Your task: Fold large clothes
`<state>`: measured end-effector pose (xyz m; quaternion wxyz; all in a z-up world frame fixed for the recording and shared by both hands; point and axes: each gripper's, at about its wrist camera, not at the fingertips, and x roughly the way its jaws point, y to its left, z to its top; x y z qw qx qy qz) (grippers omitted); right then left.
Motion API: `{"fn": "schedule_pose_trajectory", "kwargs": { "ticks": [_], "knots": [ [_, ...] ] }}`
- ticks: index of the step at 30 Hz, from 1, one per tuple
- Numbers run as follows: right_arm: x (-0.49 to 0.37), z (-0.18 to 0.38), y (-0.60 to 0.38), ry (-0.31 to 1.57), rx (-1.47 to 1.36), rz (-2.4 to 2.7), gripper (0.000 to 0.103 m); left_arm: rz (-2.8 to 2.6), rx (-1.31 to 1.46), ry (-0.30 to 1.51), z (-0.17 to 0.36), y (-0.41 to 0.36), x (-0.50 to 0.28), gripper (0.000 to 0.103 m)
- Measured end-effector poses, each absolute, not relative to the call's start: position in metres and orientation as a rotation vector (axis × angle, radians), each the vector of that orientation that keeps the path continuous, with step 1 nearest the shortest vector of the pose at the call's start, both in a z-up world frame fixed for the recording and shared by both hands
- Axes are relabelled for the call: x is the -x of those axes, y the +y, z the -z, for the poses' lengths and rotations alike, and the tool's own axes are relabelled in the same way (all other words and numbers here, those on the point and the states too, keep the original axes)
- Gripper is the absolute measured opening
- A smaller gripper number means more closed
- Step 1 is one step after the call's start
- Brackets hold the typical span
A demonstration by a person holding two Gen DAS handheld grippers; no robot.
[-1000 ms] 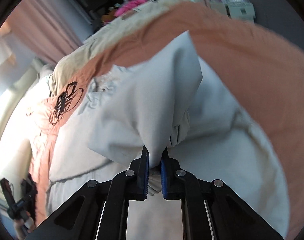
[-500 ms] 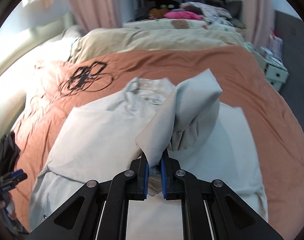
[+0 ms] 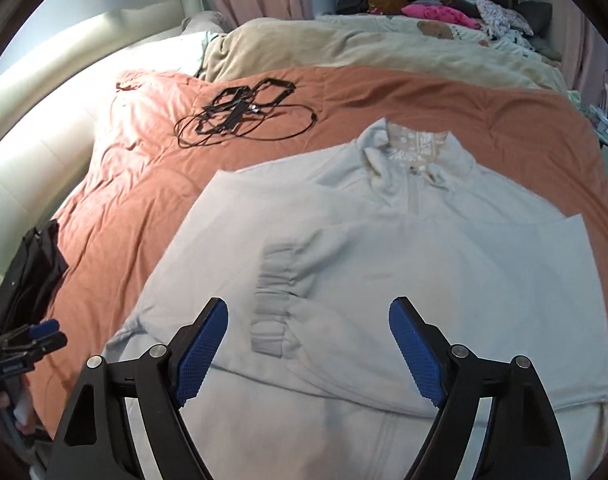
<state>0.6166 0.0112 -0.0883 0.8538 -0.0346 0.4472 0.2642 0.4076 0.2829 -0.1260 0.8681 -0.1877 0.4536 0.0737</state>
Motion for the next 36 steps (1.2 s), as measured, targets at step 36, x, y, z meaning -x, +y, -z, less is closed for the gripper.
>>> {"fn": "schedule_pose_trajectory", "kwargs": {
  "ticks": [36],
  "knots": [
    [-0.655, 0.184, -0.338, 1.081, -0.096, 0.011, 0.055, -0.148, 0.100, 1.071, 0.163, 0.086, -0.585, 0.073]
  ]
}}
